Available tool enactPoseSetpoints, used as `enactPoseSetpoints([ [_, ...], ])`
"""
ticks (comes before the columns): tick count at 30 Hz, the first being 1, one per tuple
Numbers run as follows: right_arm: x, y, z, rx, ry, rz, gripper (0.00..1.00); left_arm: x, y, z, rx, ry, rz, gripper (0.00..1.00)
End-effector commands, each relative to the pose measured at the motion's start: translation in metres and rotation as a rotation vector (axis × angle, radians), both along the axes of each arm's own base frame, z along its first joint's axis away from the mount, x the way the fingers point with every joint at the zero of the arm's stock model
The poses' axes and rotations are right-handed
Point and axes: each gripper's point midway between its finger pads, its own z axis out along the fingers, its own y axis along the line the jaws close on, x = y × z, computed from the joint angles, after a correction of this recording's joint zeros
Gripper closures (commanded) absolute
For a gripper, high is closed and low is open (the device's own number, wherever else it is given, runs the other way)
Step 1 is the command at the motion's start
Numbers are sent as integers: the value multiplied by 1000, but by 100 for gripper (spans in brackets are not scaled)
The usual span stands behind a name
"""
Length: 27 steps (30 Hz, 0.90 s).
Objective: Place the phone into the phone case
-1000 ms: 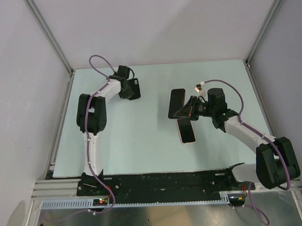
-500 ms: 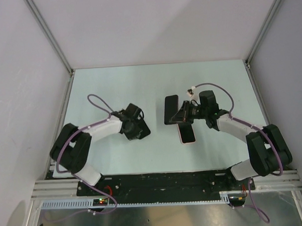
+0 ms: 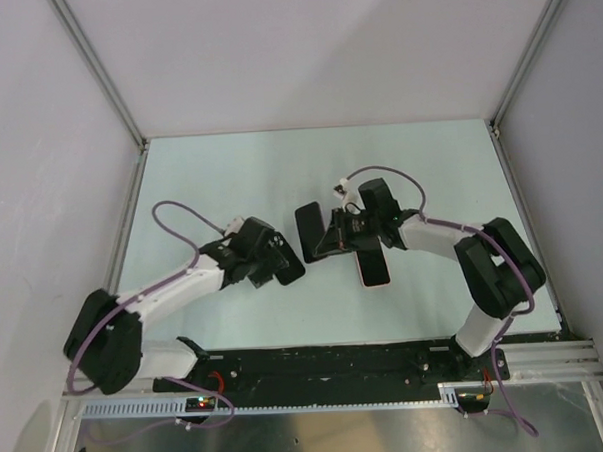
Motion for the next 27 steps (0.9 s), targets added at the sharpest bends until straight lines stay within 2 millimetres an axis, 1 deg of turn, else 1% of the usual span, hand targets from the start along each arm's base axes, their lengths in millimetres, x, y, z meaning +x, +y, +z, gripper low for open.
enactPoseSetpoints([
  [1,5,29,20,58,-75,131,100,22,36,25,13,-136,71,44],
  [2,5,35,19,45,-80,146,100,26,44,28,9,-144,91,46],
  [4,3,44,12,13,-69,174,100,35,55,35,9,-161,99,49],
  [8,4,60,-3,-36,-44,206,100,51,65,45,15,-178,78,57],
  [10,4,65,-14,-68,-27,216,100,57,68,44,21,-171,67,63],
  [12,3,69,-22,-99,-21,226,100,60,70,39,24,-155,62,68],
  [17,-2,75,-39,-162,-21,241,100,60,65,21,5,-122,42,80],
  [22,-4,77,-50,-189,-23,245,100,55,61,2,-12,-92,29,85],
  [27,-6,82,-56,-214,-28,266,100,51,58,-15,-21,-57,24,90],
])
